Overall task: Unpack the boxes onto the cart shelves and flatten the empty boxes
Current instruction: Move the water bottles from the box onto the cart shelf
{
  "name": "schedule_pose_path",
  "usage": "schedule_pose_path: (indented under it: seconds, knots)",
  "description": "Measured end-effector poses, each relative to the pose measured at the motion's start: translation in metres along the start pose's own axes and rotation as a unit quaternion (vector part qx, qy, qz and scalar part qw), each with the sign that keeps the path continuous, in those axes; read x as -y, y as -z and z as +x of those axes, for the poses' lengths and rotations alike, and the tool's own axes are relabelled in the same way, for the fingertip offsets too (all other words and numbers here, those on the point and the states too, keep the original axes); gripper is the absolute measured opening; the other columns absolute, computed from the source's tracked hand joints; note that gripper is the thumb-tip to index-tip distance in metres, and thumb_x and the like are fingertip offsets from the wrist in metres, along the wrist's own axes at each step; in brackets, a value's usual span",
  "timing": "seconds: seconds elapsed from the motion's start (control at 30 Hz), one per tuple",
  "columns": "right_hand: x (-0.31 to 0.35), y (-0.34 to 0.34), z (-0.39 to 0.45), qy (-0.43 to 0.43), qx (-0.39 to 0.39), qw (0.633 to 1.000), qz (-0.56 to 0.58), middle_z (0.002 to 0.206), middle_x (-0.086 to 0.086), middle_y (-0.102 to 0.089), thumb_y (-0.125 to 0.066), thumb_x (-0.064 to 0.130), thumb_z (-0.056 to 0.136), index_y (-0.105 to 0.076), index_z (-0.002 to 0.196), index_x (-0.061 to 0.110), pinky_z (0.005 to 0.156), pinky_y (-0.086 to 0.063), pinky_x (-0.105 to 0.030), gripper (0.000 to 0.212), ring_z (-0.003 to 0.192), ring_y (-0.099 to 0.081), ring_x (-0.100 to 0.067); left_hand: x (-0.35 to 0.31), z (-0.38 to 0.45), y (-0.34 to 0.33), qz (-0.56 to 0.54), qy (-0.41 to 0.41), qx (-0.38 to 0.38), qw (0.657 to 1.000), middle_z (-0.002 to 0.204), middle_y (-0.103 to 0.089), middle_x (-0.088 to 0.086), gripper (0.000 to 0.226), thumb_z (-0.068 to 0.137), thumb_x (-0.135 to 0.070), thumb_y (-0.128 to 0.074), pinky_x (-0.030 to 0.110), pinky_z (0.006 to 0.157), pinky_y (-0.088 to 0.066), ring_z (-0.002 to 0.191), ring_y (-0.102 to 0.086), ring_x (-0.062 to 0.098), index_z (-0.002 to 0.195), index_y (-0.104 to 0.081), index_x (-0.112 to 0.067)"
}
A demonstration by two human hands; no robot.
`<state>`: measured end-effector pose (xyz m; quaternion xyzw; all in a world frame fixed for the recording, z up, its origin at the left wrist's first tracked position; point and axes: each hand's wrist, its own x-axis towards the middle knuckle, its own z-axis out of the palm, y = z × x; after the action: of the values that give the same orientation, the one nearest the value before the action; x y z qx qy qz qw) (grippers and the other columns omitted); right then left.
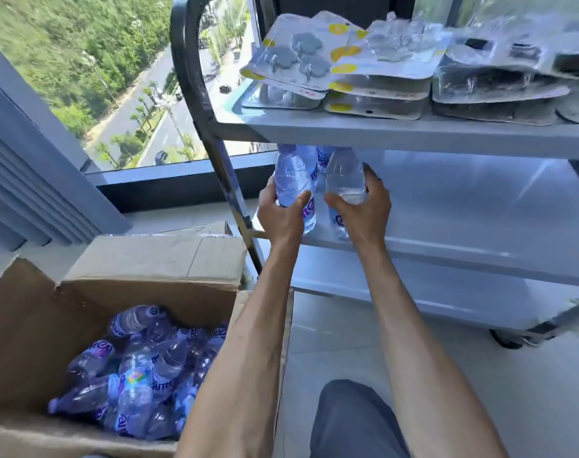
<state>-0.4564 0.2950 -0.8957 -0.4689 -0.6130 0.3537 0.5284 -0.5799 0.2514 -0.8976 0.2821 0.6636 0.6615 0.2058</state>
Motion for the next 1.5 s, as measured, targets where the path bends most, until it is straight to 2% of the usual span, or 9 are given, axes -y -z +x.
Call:
schedule_pose_path:
  seconds: [0.07,0.17,0.37,0.5,0.63,1.13,1.23,1.37,1.5]
  knots:
    - [-0.011,-0.015,0.012,0.007,-0.008,1.000,0.018,0.114,0.017,-0.065,-0.085,0.023,0.063,-0.060,0.128,0.010,0.094,-0.046,-0.016,0.070,0.107,-0.060,-0.006,0.004,0.019,-0.007,0.015,-0.009,0.004,1.000,0.126,-0.066,0.003,0.060,0.077,-0.014,-0.080,0.042,0.099,-0.051,0.115,-0.063,0.020,0.133,-0.059,-0.015]
    - [-0.026,-0.033,0.028,-0.001,-0.029,0.999,0.032,0.138,-0.005,-0.058,-0.084,0.010,0.070,-0.050,0.141,0.005,0.108,-0.041,-0.034,0.079,0.128,-0.053,-0.016,0.013,0.037,-0.015,0.024,-0.023,0.018,0.999,0.129,-0.064,0.005,0.062,0.079,-0.014,-0.079,0.042,0.100,-0.050,0.118,-0.061,0.021,0.136,-0.055,-0.012]
    - [-0.039,-0.063,0.071,-0.019,-0.054,0.998,-0.023,0.116,-0.016,-0.062,-0.085,0.022,0.070,-0.057,0.129,0.002,0.096,-0.045,-0.035,0.068,0.110,-0.059,-0.030,0.027,0.036,-0.023,0.038,-0.059,-0.008,0.998,0.135,-0.060,0.000,0.066,0.082,-0.018,-0.077,0.043,0.100,-0.050,0.122,-0.058,0.019,0.142,-0.050,-0.016]
    - [-0.044,-0.075,0.083,-0.045,-0.036,0.998,-0.018,0.103,0.001,-0.064,-0.083,0.028,0.070,-0.053,0.135,0.014,0.087,-0.051,-0.034,0.073,0.086,-0.060,-0.020,0.029,0.042,-0.024,0.049,-0.066,-0.008,0.997,0.135,-0.059,0.001,0.067,0.082,-0.020,-0.076,0.044,0.100,-0.050,0.122,-0.057,0.019,0.143,-0.048,-0.016]
    - [-0.062,-0.077,0.057,-0.061,-0.071,0.995,-0.045,0.132,-0.009,-0.062,-0.077,0.016,0.078,-0.051,0.140,0.009,0.099,-0.043,-0.029,0.067,0.119,-0.059,-0.026,0.025,0.041,-0.023,0.038,-0.064,0.017,0.997,0.136,-0.059,0.002,0.069,0.081,-0.016,-0.076,0.043,0.104,-0.047,0.125,-0.056,0.019,0.144,-0.047,-0.014]
    - [-0.072,-0.086,0.060,-0.106,-0.146,0.976,-0.119,0.109,-0.012,-0.072,-0.079,0.025,0.078,-0.064,0.113,0.004,0.080,-0.042,-0.030,0.043,0.100,-0.066,-0.032,0.057,0.047,-0.023,0.181,-0.043,0.062,0.981,0.139,-0.044,0.010,0.083,0.087,-0.018,-0.069,0.027,0.104,-0.040,0.123,-0.051,0.023,0.156,-0.024,-0.021]
    - [-0.074,-0.086,0.060,-0.101,-0.153,0.977,-0.112,0.109,-0.012,-0.072,-0.080,0.022,0.077,-0.065,0.114,0.004,0.080,-0.042,-0.029,0.043,0.099,-0.067,-0.031,0.062,0.049,-0.026,0.172,-0.019,0.050,0.984,0.139,-0.055,0.006,0.085,0.089,-0.020,-0.067,0.039,0.103,-0.045,0.123,-0.055,0.026,0.157,-0.018,-0.013]
    - [-0.071,-0.087,0.059,-0.097,-0.139,0.977,-0.126,0.112,-0.012,-0.071,-0.077,0.019,0.079,-0.065,0.117,0.005,0.083,-0.043,-0.030,0.042,0.102,-0.066,-0.031,0.065,0.050,-0.028,0.170,-0.018,0.020,0.985,0.117,-0.069,0.005,0.058,0.087,-0.019,-0.067,0.042,0.087,-0.052,0.104,-0.063,0.034,0.140,-0.046,-0.010]
    - [-0.061,-0.082,0.052,-0.111,-0.129,0.971,-0.165,0.115,-0.015,-0.067,-0.065,0.010,0.082,-0.065,0.116,0.004,0.085,-0.041,-0.031,0.035,0.107,-0.061,-0.032,0.059,0.041,-0.020,0.154,-0.006,0.041,0.987,0.119,-0.068,0.008,0.058,0.090,-0.014,-0.064,0.041,0.091,-0.052,0.101,-0.063,0.032,0.143,-0.043,-0.006]
